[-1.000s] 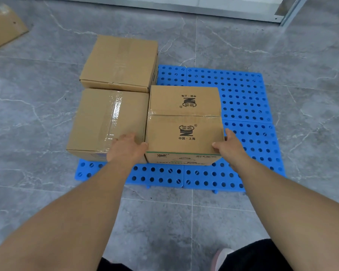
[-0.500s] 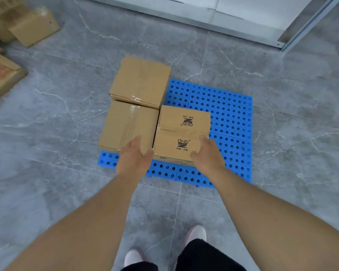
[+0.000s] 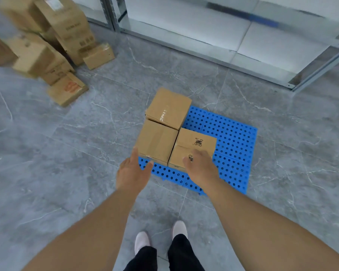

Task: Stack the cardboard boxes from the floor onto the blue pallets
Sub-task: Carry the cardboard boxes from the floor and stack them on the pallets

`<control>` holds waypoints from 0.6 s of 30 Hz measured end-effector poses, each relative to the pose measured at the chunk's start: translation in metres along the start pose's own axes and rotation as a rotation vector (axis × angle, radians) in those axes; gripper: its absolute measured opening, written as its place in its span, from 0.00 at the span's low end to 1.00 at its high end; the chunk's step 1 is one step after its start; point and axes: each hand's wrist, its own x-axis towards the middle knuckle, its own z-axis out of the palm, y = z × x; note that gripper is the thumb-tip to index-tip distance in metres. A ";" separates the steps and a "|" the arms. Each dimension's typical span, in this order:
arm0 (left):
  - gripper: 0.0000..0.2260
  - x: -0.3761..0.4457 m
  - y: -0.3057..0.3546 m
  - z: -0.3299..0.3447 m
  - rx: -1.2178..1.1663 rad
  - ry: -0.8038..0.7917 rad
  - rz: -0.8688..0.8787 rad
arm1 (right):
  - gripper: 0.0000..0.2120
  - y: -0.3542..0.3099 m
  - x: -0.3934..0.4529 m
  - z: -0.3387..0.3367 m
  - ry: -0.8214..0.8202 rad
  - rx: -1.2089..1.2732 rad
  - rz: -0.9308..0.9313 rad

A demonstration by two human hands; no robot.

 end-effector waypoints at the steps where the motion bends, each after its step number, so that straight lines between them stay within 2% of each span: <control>1: 0.33 -0.007 -0.001 -0.010 -0.004 0.018 -0.012 | 0.25 -0.011 -0.007 -0.007 0.007 -0.003 -0.029; 10: 0.33 -0.003 -0.026 -0.099 -0.071 0.161 -0.074 | 0.24 -0.111 -0.013 -0.031 -0.028 -0.132 -0.192; 18: 0.33 0.054 -0.084 -0.200 -0.127 0.198 -0.103 | 0.24 -0.257 0.017 -0.021 -0.032 -0.161 -0.271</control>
